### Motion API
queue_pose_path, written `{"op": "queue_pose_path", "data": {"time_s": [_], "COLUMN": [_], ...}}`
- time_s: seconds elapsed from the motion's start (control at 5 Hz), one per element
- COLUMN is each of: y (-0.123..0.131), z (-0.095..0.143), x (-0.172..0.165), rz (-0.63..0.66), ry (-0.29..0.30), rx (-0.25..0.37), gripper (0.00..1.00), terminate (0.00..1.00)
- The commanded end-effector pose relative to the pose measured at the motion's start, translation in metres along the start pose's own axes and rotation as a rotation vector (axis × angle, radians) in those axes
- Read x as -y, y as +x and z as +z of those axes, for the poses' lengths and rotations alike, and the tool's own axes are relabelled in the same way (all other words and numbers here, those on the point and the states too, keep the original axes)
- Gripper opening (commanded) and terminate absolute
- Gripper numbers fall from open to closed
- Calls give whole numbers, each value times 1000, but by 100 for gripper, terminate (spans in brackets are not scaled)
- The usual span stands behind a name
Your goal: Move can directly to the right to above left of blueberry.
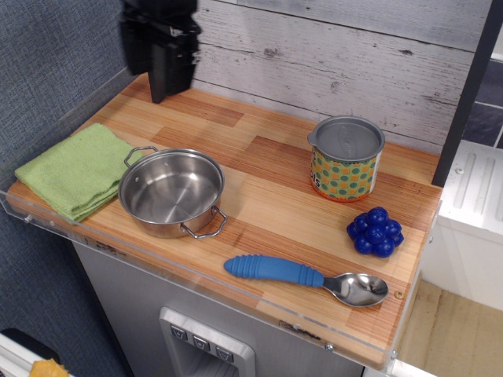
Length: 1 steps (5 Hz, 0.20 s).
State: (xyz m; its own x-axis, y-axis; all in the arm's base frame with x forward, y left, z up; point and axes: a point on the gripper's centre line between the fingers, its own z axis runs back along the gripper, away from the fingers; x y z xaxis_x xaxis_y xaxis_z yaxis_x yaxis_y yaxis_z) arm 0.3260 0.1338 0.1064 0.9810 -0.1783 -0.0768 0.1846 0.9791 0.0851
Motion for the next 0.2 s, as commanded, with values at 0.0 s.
{"op": "queue_pose_path", "data": {"time_s": [0.0], "y": [-18], "z": [30], "x": [-15], "rz": [200], "ry": [57], "rx": [104], "gripper": [100], "terminate": [100]}}
